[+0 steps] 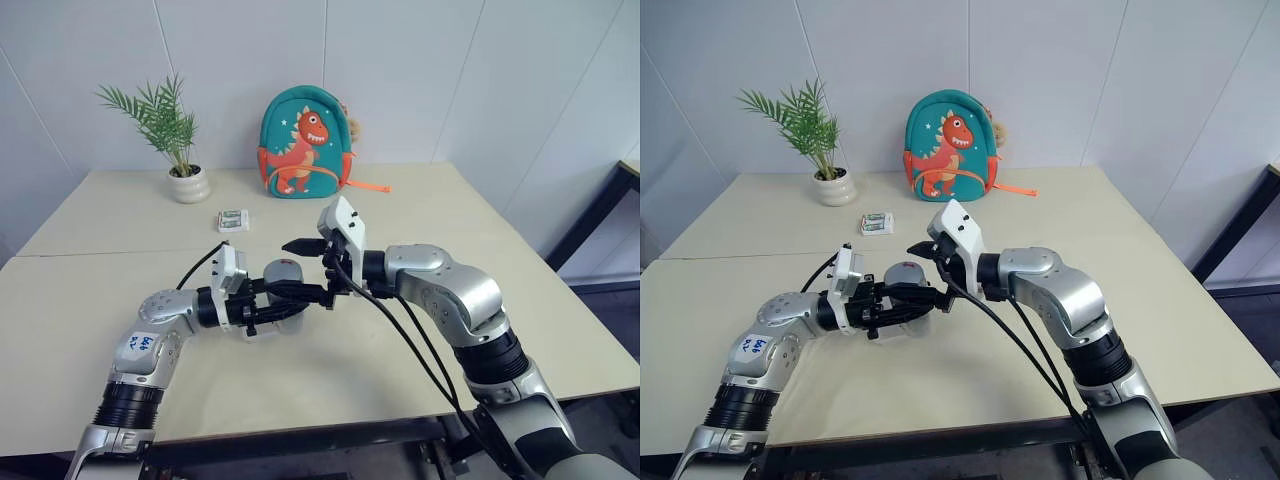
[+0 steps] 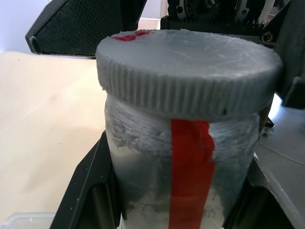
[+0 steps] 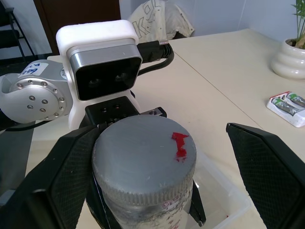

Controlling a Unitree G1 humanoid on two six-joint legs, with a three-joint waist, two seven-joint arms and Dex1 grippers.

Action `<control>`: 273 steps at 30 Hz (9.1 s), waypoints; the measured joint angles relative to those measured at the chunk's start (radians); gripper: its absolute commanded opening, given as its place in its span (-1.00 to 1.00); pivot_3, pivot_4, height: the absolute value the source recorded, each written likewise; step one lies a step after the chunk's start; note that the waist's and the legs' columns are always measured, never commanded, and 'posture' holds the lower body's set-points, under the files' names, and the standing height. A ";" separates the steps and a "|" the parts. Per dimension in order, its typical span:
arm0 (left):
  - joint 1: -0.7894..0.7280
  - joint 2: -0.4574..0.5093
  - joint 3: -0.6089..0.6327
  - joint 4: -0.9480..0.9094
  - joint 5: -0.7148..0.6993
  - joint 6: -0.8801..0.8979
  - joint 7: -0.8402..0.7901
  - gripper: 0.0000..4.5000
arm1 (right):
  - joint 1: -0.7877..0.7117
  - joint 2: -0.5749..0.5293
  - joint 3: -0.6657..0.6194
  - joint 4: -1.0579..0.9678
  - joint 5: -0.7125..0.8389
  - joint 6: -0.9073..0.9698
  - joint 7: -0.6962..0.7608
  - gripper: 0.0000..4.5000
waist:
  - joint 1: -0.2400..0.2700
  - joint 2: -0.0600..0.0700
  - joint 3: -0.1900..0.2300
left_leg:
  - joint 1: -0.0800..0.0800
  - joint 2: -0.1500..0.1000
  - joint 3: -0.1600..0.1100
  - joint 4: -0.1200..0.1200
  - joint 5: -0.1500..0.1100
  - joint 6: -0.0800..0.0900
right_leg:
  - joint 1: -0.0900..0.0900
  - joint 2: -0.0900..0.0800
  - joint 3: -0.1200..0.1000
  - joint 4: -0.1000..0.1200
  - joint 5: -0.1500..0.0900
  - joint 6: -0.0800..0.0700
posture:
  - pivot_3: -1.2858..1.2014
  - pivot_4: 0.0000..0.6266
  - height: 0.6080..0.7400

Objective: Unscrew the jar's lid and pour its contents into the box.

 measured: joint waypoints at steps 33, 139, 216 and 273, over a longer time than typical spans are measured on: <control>-0.009 0.002 -0.003 0.017 0.001 -0.001 -0.015 -0.10 | 0.033 -0.135 -0.141 0.066 0.082 0.012 0.096 0.98 | 0.000 0.000 0.000 | 0.000 0.000 0.000 0.000 0.000 0.000 | 0.000 0.000 0.000 0.000 0.000 0.000 | 0.03 -0.52 1.00; -0.029 0.025 0.054 -0.018 -0.040 0.138 0.138 -0.10 | 0.389 -0.203 -0.380 0.388 -0.124 -0.579 -0.006 0.98 | -0.002 0.000 0.000 | 0.003 0.000 0.005 0.001 0.000 0.000 | 0.001 0.001 0.007 -0.001 0.002 0.003 | 0.03 -0.52 1.00; -0.266 0.479 -0.388 0.177 1.748 -0.844 1.388 -0.10 | 0.436 -0.131 -0.292 -0.159 0.080 -0.391 -0.038 0.98 | 0.024 0.000 0.000 | 0.001 0.000 0.012 0.008 -0.003 0.004 | 0.000 0.001 0.009 0.002 0.003 0.006 | 0.03 -0.52 1.00; -0.073 0.129 0.384 0.621 0.222 -0.157 0.874 -0.10 | 0.209 -0.217 -0.192 0.006 0.099 -0.362 0.297 0.98 | 0.025 0.000 0.000 | 0.002 0.006 0.010 0.012 -0.005 0.002 | 0.002 0.008 0.009 0.001 0.005 0.003 | 0.03 -0.52 1.00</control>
